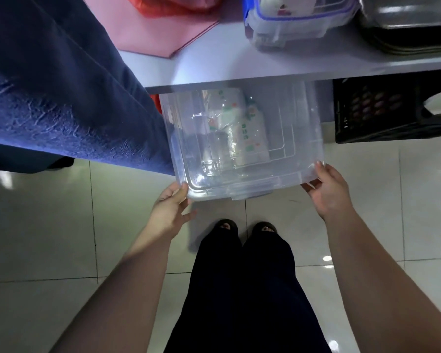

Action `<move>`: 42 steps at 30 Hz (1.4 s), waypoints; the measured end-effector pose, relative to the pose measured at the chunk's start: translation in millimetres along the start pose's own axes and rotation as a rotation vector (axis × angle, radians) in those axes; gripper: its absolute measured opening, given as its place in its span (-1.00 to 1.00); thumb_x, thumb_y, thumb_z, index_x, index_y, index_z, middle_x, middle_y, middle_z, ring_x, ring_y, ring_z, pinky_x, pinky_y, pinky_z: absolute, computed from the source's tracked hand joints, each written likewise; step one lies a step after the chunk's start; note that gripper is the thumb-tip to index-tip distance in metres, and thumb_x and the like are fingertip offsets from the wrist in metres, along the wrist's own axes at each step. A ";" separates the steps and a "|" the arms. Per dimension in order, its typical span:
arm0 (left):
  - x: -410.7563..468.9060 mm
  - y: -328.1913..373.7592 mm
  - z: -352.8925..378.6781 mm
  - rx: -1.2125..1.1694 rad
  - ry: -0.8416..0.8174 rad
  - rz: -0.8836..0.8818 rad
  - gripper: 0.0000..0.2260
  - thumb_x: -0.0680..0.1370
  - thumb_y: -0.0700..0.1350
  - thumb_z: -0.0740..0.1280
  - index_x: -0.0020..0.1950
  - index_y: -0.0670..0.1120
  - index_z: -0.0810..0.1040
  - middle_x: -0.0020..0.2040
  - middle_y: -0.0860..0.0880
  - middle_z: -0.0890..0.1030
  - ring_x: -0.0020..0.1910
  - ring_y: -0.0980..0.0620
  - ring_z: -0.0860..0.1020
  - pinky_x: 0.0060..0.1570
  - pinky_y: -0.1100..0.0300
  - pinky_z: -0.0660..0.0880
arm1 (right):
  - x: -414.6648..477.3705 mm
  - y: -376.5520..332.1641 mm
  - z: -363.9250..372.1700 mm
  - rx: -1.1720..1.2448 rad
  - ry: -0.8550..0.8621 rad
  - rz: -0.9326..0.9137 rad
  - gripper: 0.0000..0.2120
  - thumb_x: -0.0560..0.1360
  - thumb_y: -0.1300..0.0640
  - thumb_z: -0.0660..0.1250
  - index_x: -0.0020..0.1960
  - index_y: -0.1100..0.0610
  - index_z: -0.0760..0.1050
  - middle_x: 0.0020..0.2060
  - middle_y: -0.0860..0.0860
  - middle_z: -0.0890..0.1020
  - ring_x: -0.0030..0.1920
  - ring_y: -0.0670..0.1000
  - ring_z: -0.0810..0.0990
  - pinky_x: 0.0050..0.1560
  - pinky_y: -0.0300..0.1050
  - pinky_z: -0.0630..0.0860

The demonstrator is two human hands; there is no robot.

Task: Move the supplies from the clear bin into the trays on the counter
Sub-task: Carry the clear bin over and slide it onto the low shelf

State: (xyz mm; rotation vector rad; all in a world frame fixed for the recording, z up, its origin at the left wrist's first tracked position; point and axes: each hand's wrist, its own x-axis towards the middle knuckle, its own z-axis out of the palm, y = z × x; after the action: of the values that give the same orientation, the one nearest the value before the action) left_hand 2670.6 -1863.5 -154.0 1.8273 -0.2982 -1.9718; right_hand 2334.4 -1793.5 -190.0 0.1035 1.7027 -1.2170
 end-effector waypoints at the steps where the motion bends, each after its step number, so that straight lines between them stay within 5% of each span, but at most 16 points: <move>1: 3.2 5.1 0.7 -0.007 -0.006 -0.010 -0.95 0.57 -0.07 0.32 -0.06 0.05 0.57 -0.06 0.05 0.62 -0.03 0.04 0.53 0.08 -0.14 0.50 | -1.0 -0.2 1.3 0.004 0.001 0.004 -0.91 0.50 0.08 0.39 -0.10 0.09 0.62 -0.10 0.07 0.68 0.01 0.11 0.64 0.06 0.05 0.57; 5: 16.8 30.2 11.0 -0.005 0.015 0.001 -0.94 0.53 0.01 0.37 -0.01 0.11 0.57 -0.11 0.11 0.61 -0.05 0.06 0.53 0.07 -0.08 0.53 | 0.5 -1.8 13.6 -0.011 0.081 -0.027 -0.82 0.48 0.04 0.40 -0.03 0.15 0.59 -0.04 0.13 0.64 0.01 0.12 0.64 0.05 0.05 0.59; 9: 19.9 39.8 33.9 0.040 0.110 0.065 -0.83 0.51 0.13 0.37 0.04 0.12 0.53 -0.07 0.05 0.59 -0.07 0.04 0.57 0.02 0.02 0.55 | 4.5 -4.2 29.5 -0.368 0.237 -0.179 -0.67 0.48 -0.09 0.35 0.05 0.16 0.55 -0.12 0.03 0.55 -0.15 0.01 0.54 -0.01 0.01 0.55; 12: 5.7 9.4 50.3 0.115 0.301 0.210 -0.73 0.43 0.08 0.47 0.04 0.06 0.48 -0.10 -0.02 0.53 -0.17 0.03 0.51 0.01 0.02 0.53 | -6.7 -4.9 32.8 -0.681 0.353 -0.537 -0.55 0.51 -0.04 0.32 0.33 0.13 0.40 0.17 0.06 0.52 0.18 0.10 0.47 0.24 0.09 0.42; 15: -20.0 -35.0 57.2 0.542 0.422 0.717 -0.56 0.38 -0.07 0.54 0.19 -0.11 0.49 0.02 -0.09 0.55 0.00 -0.04 0.51 0.10 -0.05 0.48 | -27.1 7.8 42.9 -1.127 0.143 -1.023 -0.38 0.47 -0.10 0.30 0.43 0.15 0.27 0.40 0.18 0.35 0.42 0.24 0.22 0.45 0.13 0.13; 17: -17.2 -52.0 63.4 0.964 0.271 1.071 -0.50 0.37 -0.15 0.47 0.29 -0.13 0.46 0.18 -0.13 0.53 0.18 -0.13 0.46 0.21 -0.07 0.40 | -36.3 24.7 55.6 -1.472 -0.095 -1.070 -0.14 0.39 -0.19 0.34 0.53 0.08 0.05 0.52 0.12 0.10 0.50 0.27 -0.08 0.49 0.20 -0.16; 20: 14.2 -48.5 78.3 1.497 0.256 1.298 -0.28 0.29 -0.29 0.43 0.45 -0.10 0.35 0.42 -0.23 0.39 0.40 -0.31 0.31 0.35 -0.28 0.26 | -33.9 43.1 68.4 -1.740 -0.201 -1.045 0.08 0.30 -0.10 0.47 0.54 0.03 -0.21 0.53 0.05 -0.16 0.48 0.30 -0.27 0.41 0.28 -0.37; 24: 59.5 -26.4 77.2 1.807 0.490 1.512 -0.40 0.46 -0.23 0.39 0.48 -0.03 0.32 0.45 -0.14 0.37 0.39 -0.24 0.36 0.35 -0.24 0.27 | -10.5 37.6 83.5 -1.799 -0.131 -1.140 0.01 0.36 0.02 0.44 0.52 -0.01 -0.21 0.54 -0.02 -0.12 0.48 0.24 -0.19 0.39 0.27 -0.38; 29: 92.0 -8.2 91.5 1.691 0.625 1.692 -0.45 0.45 -0.19 0.43 0.40 0.06 0.37 0.33 -0.06 0.53 0.23 -0.16 0.52 0.22 -0.12 0.44 | 17.5 20.4 98.6 -1.813 0.002 -1.309 -0.06 0.31 0.12 0.49 0.50 0.02 -0.03 0.52 0.03 0.13 0.42 0.28 -0.01 0.35 0.40 -0.05; 35: 103.2 -11.1 101.0 1.599 0.722 1.739 -0.47 0.40 -0.10 0.50 0.31 0.09 0.39 0.22 -0.05 0.61 0.20 -0.13 0.42 0.16 -0.11 0.40 | 28.6 20.4 99.7 -1.668 0.118 -1.480 -0.21 0.30 0.17 0.47 0.42 0.02 0.15 0.43 0.01 0.22 0.34 0.22 0.15 0.27 0.44 0.20; 38: 97.6 -6.9 99.9 1.573 0.673 1.723 -0.57 0.42 -0.09 0.45 0.28 0.09 0.51 0.22 -0.06 0.61 0.20 -0.12 0.43 0.15 -0.08 0.37 | 25.8 16.2 94.9 -1.599 -0.020 -1.424 -0.21 0.30 0.12 0.47 0.44 0.03 0.20 0.45 0.03 0.34 0.37 0.20 0.13 0.33 0.42 0.12; 42: 85.1 9.9 88.6 1.590 0.454 1.718 -0.58 0.47 0.18 0.30 0.26 0.04 0.59 0.21 -0.09 0.61 0.12 -0.10 0.43 0.03 -0.04 0.33 | 20.8 3.0 85.0 -1.486 -0.137 -1.373 -0.37 0.38 0.05 0.47 0.40 0.05 0.35 0.39 0.04 0.43 0.37 0.19 0.21 0.40 0.31 0.05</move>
State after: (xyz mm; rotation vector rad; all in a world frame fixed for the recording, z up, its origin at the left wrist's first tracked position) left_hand 2581.9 -1922.3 -216.1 1.2295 -2.5157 0.1865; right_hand 2381.8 -1865.1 -207.1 -2.2083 2.0844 -0.3601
